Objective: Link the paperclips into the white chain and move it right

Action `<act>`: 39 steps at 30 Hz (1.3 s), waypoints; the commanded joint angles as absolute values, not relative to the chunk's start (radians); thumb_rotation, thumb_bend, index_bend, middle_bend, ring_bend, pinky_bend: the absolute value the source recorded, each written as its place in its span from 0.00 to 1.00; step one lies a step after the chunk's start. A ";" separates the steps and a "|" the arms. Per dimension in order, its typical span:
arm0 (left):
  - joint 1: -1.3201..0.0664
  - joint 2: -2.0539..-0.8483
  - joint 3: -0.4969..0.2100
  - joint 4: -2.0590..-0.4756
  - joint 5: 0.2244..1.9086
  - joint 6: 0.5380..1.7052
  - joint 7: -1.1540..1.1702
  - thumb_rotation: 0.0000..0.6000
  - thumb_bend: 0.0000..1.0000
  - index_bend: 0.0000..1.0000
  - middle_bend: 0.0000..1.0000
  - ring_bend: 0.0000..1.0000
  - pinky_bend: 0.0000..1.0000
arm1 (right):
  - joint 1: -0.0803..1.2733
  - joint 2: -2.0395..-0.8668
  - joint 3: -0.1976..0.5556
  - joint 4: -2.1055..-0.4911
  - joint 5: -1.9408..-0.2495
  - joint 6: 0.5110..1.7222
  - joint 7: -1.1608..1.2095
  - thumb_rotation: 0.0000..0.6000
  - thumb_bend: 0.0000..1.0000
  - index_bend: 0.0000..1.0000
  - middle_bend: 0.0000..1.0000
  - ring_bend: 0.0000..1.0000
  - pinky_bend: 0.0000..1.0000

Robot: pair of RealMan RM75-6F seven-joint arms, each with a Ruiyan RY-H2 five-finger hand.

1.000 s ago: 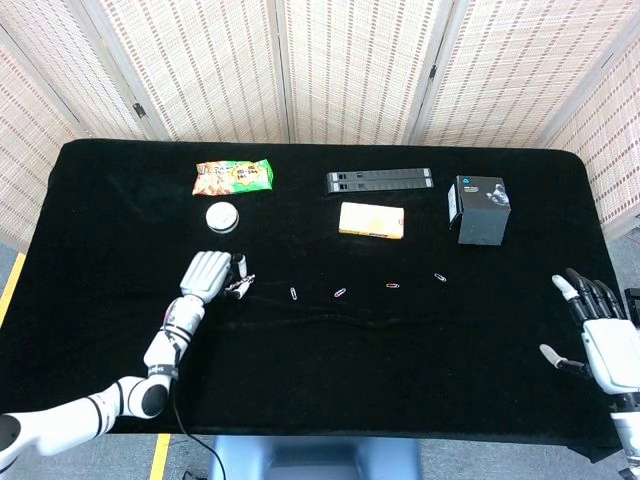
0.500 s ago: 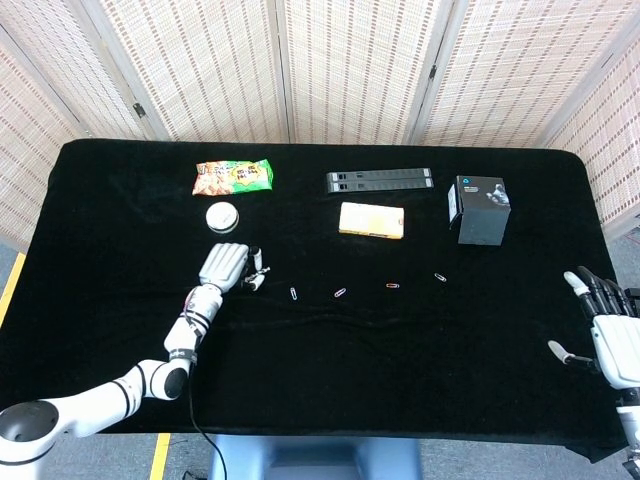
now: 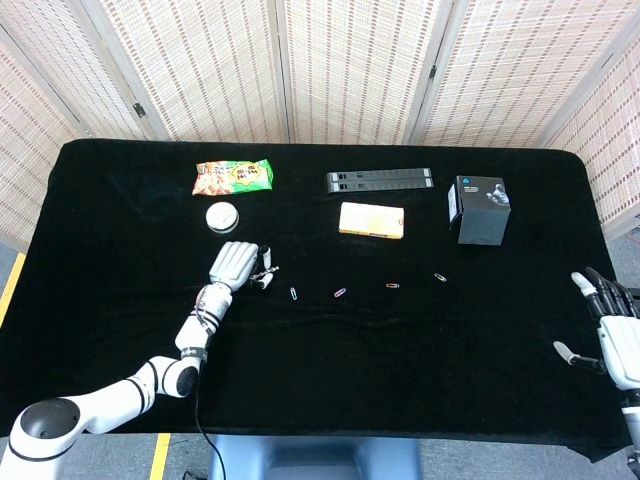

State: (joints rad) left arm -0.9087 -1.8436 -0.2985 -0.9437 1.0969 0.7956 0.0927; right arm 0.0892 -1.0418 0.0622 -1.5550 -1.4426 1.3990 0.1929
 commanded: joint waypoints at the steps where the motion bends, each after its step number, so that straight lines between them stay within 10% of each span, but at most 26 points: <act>1: -0.904 -1.835 -0.292 -1.005 1.120 0.837 0.113 1.00 0.58 0.80 1.00 1.00 1.00 | 0.089 -1.039 0.061 -1.554 -1.445 1.398 0.201 0.99 0.23 0.00 0.00 0.00 0.00; 39: -1.003 -2.002 -0.288 -0.869 1.115 0.785 0.176 1.00 0.58 0.80 1.00 1.00 1.00 | 0.017 -1.018 0.054 -1.525 -1.443 1.456 0.301 0.99 0.23 0.00 0.00 0.00 0.00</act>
